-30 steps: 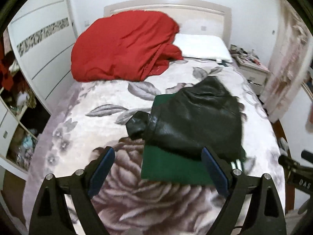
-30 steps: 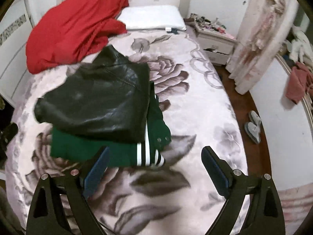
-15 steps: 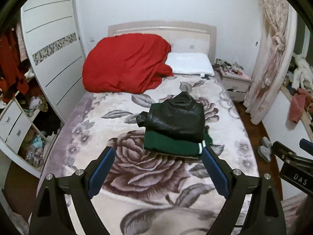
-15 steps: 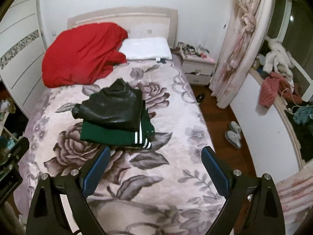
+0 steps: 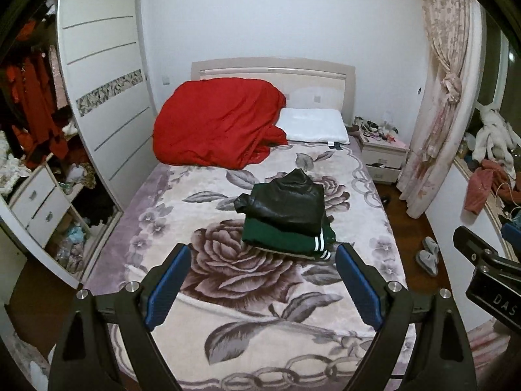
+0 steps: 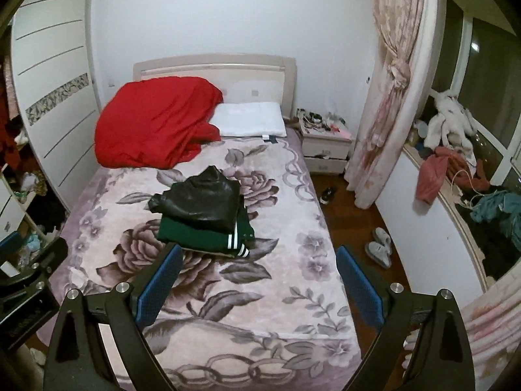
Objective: Fold large clothes
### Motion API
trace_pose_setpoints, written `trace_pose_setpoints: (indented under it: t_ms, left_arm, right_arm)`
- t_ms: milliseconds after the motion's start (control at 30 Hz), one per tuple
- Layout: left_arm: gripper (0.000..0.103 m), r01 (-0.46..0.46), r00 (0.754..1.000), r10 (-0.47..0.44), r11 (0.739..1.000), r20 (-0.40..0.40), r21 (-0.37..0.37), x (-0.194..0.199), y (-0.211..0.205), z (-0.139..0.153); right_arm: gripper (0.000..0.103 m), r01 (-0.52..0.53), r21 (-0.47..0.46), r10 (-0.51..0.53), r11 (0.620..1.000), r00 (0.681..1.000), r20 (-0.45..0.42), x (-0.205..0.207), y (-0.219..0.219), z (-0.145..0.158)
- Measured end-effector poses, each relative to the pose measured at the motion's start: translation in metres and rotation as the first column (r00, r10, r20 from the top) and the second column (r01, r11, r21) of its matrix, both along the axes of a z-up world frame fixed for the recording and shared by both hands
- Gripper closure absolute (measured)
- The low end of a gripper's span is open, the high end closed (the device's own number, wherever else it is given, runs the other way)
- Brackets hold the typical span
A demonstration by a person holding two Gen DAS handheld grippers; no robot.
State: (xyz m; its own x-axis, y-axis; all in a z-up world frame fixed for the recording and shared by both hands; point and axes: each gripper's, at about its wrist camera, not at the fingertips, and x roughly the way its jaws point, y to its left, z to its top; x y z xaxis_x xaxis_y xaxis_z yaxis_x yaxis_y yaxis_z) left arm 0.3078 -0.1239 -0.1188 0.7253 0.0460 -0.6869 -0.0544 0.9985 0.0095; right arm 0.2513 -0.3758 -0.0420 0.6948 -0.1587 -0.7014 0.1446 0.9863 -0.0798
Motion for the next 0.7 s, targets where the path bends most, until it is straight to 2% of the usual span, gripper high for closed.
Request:
trace_pose_setpoints:
  t_ms: [100, 133, 300, 700]
  left_arm:
    - [0.012, -0.001, 1.000, 0.001, 1.000, -0.002, -0.025, -0.010, 0.002, 0.010]
    - [0.007, -0.003, 1.000, 0.003, 1.000, -0.002, -0.028, -0.014, 0.001, 0.012]
    - [0.006, -0.025, 0.999, 0.024, 1.000, 0.022, 0.010, -0.023, 0.000, 0.025]
    - [0.006, -0.038, 0.999, 0.039, 0.999, -0.019, 0.036, -0.034, -0.005, 0.033]
  right_arm:
    - [0.005, -0.018, 0.015, 0.018, 1.000, 1.000, 0.001, -0.013, -0.003, 0.017]
    - [0.005, -0.022, 0.019, 0.022, 1.000, 1.000, 0.004, -0.015, -0.004, 0.022]
    - [0.004, -0.036, -0.006, 0.036, 0.999, 0.999, 0.027, -0.027, -0.006, 0.044]
    - [0.003, -0.072, 0.024, 0.072, 0.997, 0.997, 0.012, -0.035, -0.008, 0.067]
